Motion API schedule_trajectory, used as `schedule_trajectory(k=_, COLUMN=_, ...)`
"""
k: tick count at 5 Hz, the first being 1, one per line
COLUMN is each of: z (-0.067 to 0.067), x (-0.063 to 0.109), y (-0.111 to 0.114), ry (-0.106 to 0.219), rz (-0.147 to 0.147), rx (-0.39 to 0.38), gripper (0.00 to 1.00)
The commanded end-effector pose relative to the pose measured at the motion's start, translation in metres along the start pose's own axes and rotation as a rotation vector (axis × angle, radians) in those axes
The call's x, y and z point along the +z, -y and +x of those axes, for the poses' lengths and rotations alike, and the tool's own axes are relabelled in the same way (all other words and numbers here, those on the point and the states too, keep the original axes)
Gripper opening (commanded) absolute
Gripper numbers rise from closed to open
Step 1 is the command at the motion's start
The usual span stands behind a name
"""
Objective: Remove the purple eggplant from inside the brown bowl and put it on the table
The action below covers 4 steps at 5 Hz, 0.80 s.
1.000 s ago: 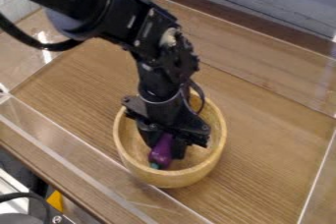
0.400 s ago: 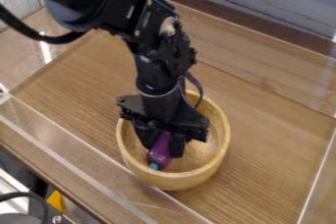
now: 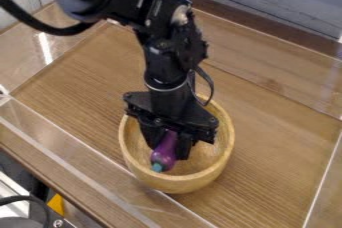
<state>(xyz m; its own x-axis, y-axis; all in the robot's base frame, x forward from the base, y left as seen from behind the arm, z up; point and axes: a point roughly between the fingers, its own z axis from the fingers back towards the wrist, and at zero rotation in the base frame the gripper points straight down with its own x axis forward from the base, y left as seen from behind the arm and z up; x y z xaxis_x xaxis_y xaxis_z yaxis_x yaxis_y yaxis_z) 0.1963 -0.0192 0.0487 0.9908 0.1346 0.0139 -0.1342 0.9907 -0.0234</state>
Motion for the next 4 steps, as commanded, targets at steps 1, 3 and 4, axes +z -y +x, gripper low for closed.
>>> schedule_trajectory(k=1, z=0.005, x=0.010, y=-0.008, ry=0.039, rz=-0.014, rx=-0.092, gripper=0.00)
schedule_trajectory(k=3, z=-0.001, x=0.026, y=0.005, ry=0.040, rz=-0.027, rx=-0.138, gripper=0.00)
schedule_trajectory(k=4, z=0.005, x=0.036, y=-0.004, ry=0.043, rz=-0.024, rx=-0.087, gripper=0.00)
